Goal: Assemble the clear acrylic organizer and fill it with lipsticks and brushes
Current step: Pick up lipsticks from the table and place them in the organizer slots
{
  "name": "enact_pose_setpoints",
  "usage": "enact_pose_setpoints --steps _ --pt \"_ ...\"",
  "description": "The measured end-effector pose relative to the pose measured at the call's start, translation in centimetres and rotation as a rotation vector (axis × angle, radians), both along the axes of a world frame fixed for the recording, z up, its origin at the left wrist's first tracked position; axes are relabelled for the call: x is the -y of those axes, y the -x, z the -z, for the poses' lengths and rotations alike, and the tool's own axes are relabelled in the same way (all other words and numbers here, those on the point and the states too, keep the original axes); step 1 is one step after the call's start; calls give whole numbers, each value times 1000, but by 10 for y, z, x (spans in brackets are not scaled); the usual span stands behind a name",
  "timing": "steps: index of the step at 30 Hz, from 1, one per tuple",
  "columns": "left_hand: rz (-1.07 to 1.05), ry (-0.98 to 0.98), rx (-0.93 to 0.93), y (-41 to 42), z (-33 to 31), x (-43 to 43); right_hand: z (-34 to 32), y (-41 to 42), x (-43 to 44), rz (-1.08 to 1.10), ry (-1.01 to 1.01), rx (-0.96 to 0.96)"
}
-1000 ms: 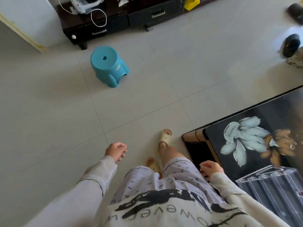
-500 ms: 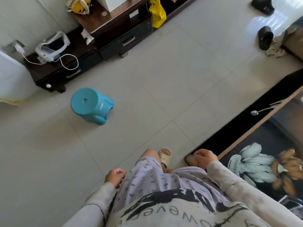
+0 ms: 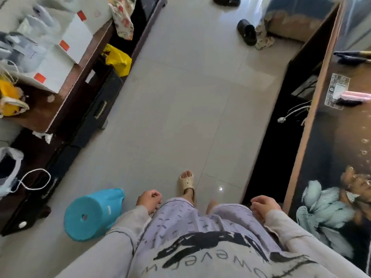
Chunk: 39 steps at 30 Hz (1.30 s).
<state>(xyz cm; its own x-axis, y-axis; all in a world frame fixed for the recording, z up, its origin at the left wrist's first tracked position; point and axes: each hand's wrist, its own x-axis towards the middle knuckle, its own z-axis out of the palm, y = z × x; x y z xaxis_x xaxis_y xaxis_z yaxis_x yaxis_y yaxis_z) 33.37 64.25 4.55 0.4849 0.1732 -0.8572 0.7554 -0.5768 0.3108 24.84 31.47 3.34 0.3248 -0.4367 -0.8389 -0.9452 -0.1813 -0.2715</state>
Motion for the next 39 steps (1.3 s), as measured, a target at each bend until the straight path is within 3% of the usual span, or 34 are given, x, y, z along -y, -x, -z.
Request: enact_pose_setpoints --steps 6,11,22,33,39 --pt "373 -3 56 -136 -15 30 -5 -14 -14 321 32 -26" --pt "469 22 73 -210 -21 67 -2 -47 -10 465 25 0" --pt "704 -115 -83 -295 -2 137 -8 -187 90 552 -50 138" --pt "926 -20 -4 -407 -8 320 -27 -234 179 680 -19 176" --pt "1203 -17 14 -456 -10 424 -17 -233 201 899 10 117"
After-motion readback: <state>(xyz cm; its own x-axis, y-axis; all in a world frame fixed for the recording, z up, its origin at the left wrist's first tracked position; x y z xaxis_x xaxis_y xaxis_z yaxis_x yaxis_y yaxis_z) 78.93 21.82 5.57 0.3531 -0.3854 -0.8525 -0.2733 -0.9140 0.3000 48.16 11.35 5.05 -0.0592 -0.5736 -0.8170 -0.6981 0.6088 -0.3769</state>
